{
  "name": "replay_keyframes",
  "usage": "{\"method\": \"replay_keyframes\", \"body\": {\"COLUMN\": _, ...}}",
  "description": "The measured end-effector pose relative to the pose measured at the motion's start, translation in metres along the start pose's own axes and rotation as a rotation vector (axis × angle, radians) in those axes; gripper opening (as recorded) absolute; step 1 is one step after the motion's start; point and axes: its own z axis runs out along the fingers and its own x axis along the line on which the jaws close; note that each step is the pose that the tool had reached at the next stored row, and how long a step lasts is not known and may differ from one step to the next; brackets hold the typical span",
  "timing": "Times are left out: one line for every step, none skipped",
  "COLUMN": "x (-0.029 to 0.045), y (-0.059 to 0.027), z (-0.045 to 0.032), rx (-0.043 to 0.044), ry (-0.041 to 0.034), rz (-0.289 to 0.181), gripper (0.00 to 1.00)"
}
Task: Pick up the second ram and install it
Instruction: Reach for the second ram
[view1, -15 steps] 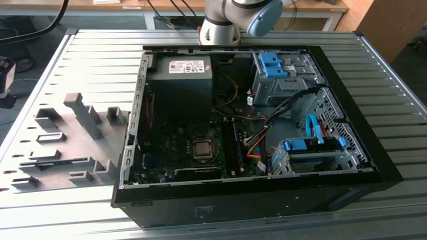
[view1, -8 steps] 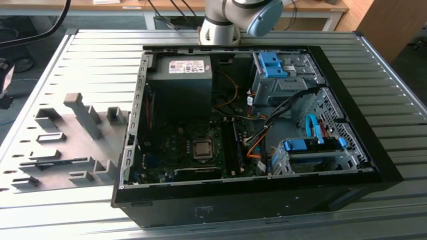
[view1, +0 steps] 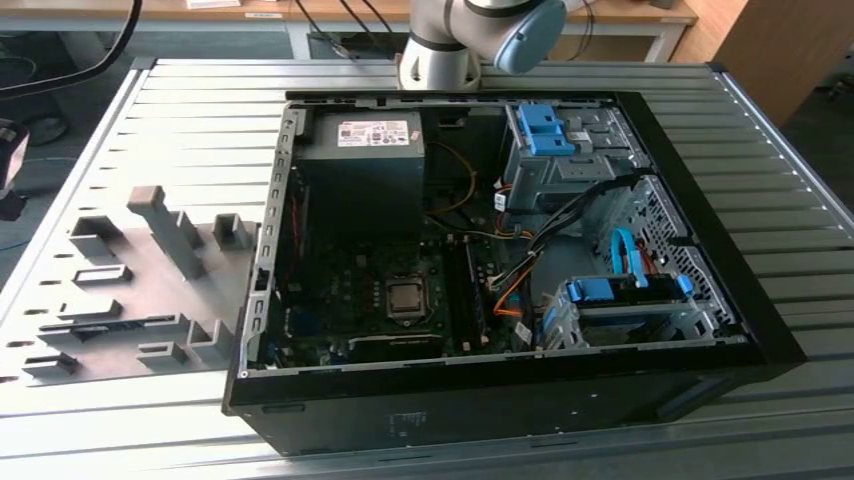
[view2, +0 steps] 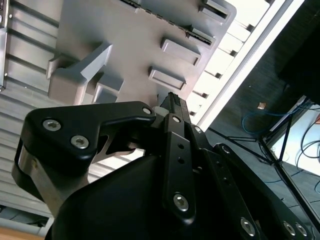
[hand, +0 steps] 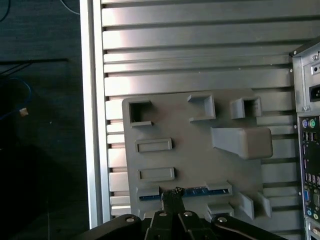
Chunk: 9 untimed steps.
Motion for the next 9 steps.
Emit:
{"method": "replay_keyframes", "body": {"x": -0.0004, "y": -0.0013, "z": 0.0004, "rx": 0.0000, "ry": 0.0001, "rz": 0.000, "gripper": 0.11}}
{"method": "replay_keyframes", "body": {"x": -0.0012, "y": -0.0027, "z": 0.0012, "rx": 0.0000, "ry": 0.0001, "rz": 0.000, "gripper": 0.11}}
{"method": "replay_keyframes", "body": {"x": -0.0021, "y": -0.0036, "z": 0.0024, "rx": -0.0002, "ry": 0.0000, "rz": 0.000, "gripper": 0.11}}
{"method": "replay_keyframes", "body": {"x": -0.0026, "y": -0.0045, "z": 0.0037, "rx": 0.0000, "ry": 0.0003, "rz": 0.000, "gripper": 0.11}}
{"method": "replay_keyframes", "body": {"x": -0.0030, "y": -0.0052, "z": 0.0054, "rx": 0.0001, "ry": 0.0004, "rz": 0.000, "gripper": 0.11}}
{"method": "replay_keyframes", "body": {"x": -0.0033, "y": -0.0060, "z": 0.0072, "rx": 0.0000, "ry": 0.0003, "rz": 0.000, "gripper": 0.11}}
{"method": "replay_keyframes", "body": {"x": -0.0036, "y": -0.0068, "z": 0.0089, "rx": -0.0001, "ry": 0.0003, "rz": 0.000, "gripper": 0.11}}
{"method": "replay_keyframes", "body": {"x": -0.0038, "y": -0.0076, "z": 0.0107, "rx": 0.0000, "ry": 0.0003, "rz": 0.000, "gripper": 0.11}}
{"method": "replay_keyframes", "body": {"x": -0.0039, "y": -0.0084, "z": 0.0123, "rx": 0.0000, "ry": 0.0003, "rz": 0.000, "gripper": 0.11}}
